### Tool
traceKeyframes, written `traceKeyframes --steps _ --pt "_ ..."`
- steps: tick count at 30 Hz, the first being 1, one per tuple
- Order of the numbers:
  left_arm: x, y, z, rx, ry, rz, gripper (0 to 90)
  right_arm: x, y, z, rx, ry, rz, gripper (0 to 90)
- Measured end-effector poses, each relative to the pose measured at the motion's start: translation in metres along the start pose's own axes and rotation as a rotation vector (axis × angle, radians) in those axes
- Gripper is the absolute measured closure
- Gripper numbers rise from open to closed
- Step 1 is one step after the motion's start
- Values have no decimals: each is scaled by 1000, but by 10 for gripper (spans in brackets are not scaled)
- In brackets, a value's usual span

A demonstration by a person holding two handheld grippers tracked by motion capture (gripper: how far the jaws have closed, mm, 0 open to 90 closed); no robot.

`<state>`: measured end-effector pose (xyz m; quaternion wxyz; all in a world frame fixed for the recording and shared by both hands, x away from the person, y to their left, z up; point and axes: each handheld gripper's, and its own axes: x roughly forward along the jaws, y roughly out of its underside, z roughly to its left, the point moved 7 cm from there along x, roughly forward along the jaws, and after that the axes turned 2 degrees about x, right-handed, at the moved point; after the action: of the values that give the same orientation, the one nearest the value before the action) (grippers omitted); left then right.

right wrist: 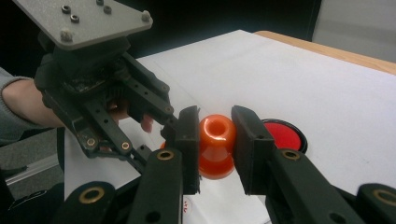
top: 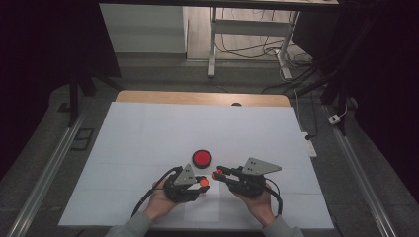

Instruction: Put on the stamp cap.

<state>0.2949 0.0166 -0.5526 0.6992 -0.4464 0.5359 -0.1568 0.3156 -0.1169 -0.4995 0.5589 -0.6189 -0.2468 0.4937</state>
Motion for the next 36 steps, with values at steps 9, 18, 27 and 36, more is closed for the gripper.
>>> traceKeyframes --steps 9,18,27,36 --pt "10 -10 -10 21 23 -4 642 1 0 2 -3 -5 4 722" --pt "15 -14 -12 21 31 -5 642 2 1 3 -4 -8 5 723" --pt "15 -15 -11 21 29 -8 642 3 2 4 -5 -14 11 722" --pt "13 -15 -8 19 21 -11 642 6 3 7 -7 -26 20 723"
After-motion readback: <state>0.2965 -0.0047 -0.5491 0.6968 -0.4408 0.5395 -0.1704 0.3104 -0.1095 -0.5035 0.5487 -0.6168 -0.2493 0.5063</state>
